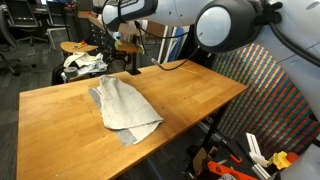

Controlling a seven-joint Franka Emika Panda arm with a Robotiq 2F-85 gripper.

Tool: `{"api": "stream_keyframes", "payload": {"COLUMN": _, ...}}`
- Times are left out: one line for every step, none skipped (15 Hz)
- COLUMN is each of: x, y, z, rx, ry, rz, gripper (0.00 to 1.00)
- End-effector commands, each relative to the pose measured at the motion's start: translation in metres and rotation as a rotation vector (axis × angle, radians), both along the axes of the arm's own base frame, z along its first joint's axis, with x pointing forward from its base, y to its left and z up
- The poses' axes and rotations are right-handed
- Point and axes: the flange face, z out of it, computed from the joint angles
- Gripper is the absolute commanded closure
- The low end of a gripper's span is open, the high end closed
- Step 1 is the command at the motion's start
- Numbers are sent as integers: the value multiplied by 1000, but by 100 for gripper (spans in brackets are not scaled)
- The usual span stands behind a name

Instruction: Fold the towel in half

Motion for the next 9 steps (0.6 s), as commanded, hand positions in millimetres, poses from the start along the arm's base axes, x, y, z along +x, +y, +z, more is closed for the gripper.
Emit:
{"api": "stream_keyframes", "payload": {"x": -19, "y": 14, "z": 27, "rx": 169, "ry": -6, "rz": 91, "gripper": 0}}
{"api": "stream_keyframes", "payload": {"x": -24, "y": 20, "z": 32, "rx": 217, "ry": -4, "rz": 115, "gripper": 0}}
{"api": "stream_keyframes", "payload": {"x": -29, "y": 24, "z": 36, "rx": 255, "ry": 0, "rz": 144, "gripper": 0}}
{"api": "stream_keyframes", "payload": {"x": -34, "y": 27, "z": 39, "rx": 284, "ry": 1, "rz": 159, "gripper": 0}}
{"api": "stream_keyframes", "payload": {"x": -38, "y": 28, "z": 41, "rx": 306, "ry": 5, "rz": 167, "gripper": 0}}
{"api": "stream_keyframes", "payload": {"x": -43, "y": 27, "z": 42, "rx": 305, "ry": 21, "rz": 184, "gripper": 0}}
{"api": "stream_keyframes", "payload": {"x": -49, "y": 26, "z": 42, "rx": 291, "ry": 34, "rz": 190, "gripper": 0}}
{"api": "stream_keyframes", "payload": {"x": -55, "y": 22, "z": 38, "rx": 255, "ry": 60, "rz": 200, "gripper": 0}}
{"api": "stream_keyframes", "payload": {"x": -63, "y": 19, "z": 35, "rx": 231, "ry": 96, "rz": 215, "gripper": 0}}
